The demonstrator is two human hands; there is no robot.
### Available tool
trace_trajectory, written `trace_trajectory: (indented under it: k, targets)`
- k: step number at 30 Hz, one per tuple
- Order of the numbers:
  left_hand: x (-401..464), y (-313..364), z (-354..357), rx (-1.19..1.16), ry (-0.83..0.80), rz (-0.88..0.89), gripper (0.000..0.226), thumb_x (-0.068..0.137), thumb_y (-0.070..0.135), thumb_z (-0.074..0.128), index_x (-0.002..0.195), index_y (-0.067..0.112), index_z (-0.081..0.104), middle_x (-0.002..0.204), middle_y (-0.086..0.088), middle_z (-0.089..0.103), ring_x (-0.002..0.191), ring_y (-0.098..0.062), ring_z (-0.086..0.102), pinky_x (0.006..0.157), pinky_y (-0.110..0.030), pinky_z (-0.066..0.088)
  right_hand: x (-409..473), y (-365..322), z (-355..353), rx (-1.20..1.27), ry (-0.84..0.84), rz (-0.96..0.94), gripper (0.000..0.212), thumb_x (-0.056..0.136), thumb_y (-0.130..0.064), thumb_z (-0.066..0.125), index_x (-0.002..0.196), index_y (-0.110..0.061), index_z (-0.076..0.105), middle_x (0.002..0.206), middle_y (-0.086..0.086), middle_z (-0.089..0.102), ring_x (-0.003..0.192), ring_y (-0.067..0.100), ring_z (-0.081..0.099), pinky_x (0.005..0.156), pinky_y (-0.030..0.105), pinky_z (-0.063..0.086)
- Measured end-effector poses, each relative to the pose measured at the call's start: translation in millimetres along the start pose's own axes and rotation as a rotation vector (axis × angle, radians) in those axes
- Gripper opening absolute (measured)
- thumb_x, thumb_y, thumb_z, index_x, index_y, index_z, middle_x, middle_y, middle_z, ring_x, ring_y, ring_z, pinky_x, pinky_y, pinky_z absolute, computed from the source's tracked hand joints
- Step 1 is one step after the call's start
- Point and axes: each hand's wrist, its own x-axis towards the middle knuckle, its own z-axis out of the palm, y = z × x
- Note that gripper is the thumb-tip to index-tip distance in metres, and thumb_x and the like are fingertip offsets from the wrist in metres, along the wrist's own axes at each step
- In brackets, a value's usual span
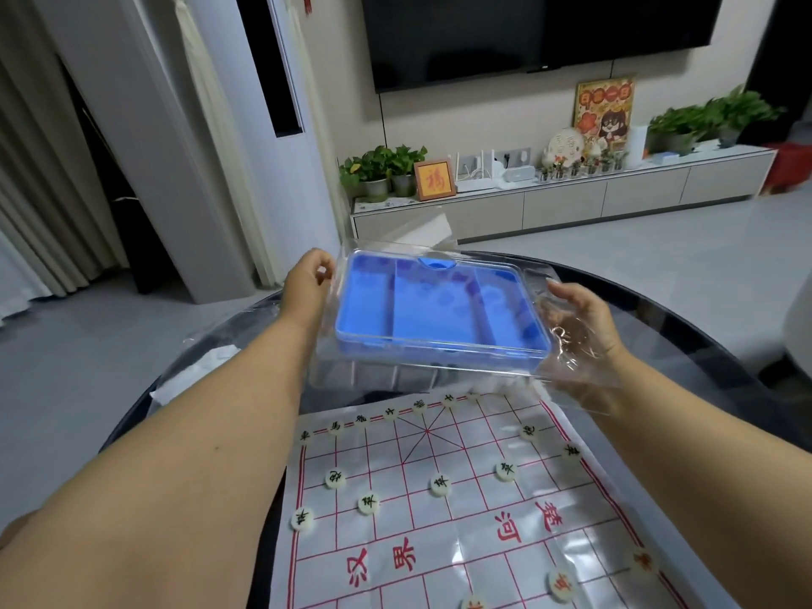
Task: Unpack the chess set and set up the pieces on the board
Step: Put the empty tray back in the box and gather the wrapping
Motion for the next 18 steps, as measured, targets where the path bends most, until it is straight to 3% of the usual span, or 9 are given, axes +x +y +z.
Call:
trace_trajectory:
  k: [3, 5, 8, 12, 15, 18]
  targets:
    - [1.2, 2.9, 3.8, 0.038, 0.002, 0.053, 0.044, 0.092, -0.005, 0.044, 0.068, 0.029, 0.059, 0.068, 0.007, 0.054, 0.059, -0.01, 0.043, 0.051, -0.016, 0.041, -2.1, -4.6, -5.8, -0.04, 0.007, -0.032, 0.047, 0.037, -0.034, 0.083, 0.074, -0.008, 0.068, 0.064, 0.005, 0.065, 0.056, 0.022, 0.062, 0.061, 0.026, 0.053]
    - [-1.3, 7.3, 6.8, 0.01, -0.002, 0.037, 0.031, 0.094, -0.004, 0.047, 0.089, 0.02, 0.067, 0.081, 0.007, 0.06, 0.055, -0.006, 0.049, 0.047, -0.01, 0.043, -9.2, -5.2, -4.6, -0.055, 0.012, -0.037, 0.027, 0.057, -0.033, 0.073, 0.063, -0.008, 0.067, 0.053, 0.003, 0.062, 0.048, 0.02, 0.061, 0.058, 0.026, 0.052]
    - [-5.2, 8.8, 8.8, -0.063, -0.041, 0.003, 0.026, 0.088, -0.002, 0.061, 0.109, 0.013, 0.066, 0.088, 0.001, 0.06, 0.051, -0.009, 0.051, 0.045, -0.012, 0.045, -9.7, -9.2, -14.3, 0.034, 0.126, -0.054, 0.035, 0.089, -0.027, 0.046, 0.06, -0.01, 0.057, 0.038, -0.001, 0.05, 0.033, 0.015, 0.051, 0.047, 0.018, 0.046]
    - [-3.7, 7.2, 10.4, -0.032, -0.07, -0.007, 0.046, 0.078, -0.014, 0.067, 0.111, 0.017, 0.064, 0.089, -0.002, 0.059, 0.062, -0.013, 0.052, 0.05, -0.015, 0.049, -11.5, -10.7, -22.1, -0.074, 0.259, -0.035, 0.025, 0.082, -0.032, 0.056, 0.071, -0.01, 0.06, 0.053, 0.002, 0.06, 0.045, 0.019, 0.055, 0.062, 0.028, 0.041]
    - [0.1, 1.5, 9.5, 0.031, -0.093, -0.024, 0.063, 0.072, -0.021, 0.058, 0.113, 0.026, 0.066, 0.096, -0.009, 0.06, 0.076, -0.019, 0.055, 0.066, -0.029, 0.052, -11.4, -7.9, -21.3, 0.002, 0.295, 0.052, 0.026, 0.078, -0.032, 0.058, 0.069, -0.008, 0.059, 0.059, 0.004, 0.057, 0.048, 0.02, 0.055, 0.062, 0.026, 0.045]
    - [-0.7, -1.1, 8.0, 0.095, -0.118, -0.023, 0.07, 0.071, -0.025, 0.051, 0.115, 0.027, 0.067, 0.087, -0.008, 0.053, 0.074, -0.021, 0.046, 0.067, -0.033, 0.045, -10.1, -6.5, -17.8, 0.079, 0.292, 0.053, 0.022, 0.067, -0.029, 0.064, 0.068, -0.012, 0.051, 0.066, -0.001, 0.044, 0.054, 0.015, 0.044, 0.058, 0.022, 0.041]
